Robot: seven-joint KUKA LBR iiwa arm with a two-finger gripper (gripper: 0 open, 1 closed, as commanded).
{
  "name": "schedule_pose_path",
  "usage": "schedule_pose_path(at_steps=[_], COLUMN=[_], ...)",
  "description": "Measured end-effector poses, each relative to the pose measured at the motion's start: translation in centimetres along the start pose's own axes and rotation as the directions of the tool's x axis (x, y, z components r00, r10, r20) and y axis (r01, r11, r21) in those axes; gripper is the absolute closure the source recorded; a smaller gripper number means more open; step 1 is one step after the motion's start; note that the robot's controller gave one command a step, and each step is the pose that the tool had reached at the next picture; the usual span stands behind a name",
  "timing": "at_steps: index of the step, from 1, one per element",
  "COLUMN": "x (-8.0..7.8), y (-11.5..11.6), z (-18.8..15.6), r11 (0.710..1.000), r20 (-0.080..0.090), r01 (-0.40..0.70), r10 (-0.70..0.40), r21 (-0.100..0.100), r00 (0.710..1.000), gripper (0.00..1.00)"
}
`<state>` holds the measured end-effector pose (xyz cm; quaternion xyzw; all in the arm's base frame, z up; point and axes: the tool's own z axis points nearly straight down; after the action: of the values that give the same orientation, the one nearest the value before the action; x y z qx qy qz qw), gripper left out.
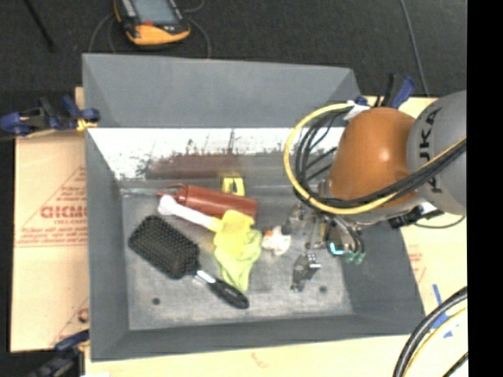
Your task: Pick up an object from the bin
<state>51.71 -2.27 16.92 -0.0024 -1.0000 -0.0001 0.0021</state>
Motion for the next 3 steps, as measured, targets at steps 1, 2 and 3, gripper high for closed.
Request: schedule_pose_path(at_steps=[1, 2, 3], x=[-0.2, -0.6, -2.4], y=[0.0, 2.0, 3.6], z=[-0.4, 3.3, 5.8], r11=[1.000, 0.999, 0.998], r20=[0.007, 0.015, 0.004], r01=[0.001, 0.052, 0.056], r10=[-0.001, -0.052, -0.056], r21=[0.000, 0.003, -0.001], r00=[1.000, 0.999, 0.998], gripper=[0.00, 0.00, 0.00])
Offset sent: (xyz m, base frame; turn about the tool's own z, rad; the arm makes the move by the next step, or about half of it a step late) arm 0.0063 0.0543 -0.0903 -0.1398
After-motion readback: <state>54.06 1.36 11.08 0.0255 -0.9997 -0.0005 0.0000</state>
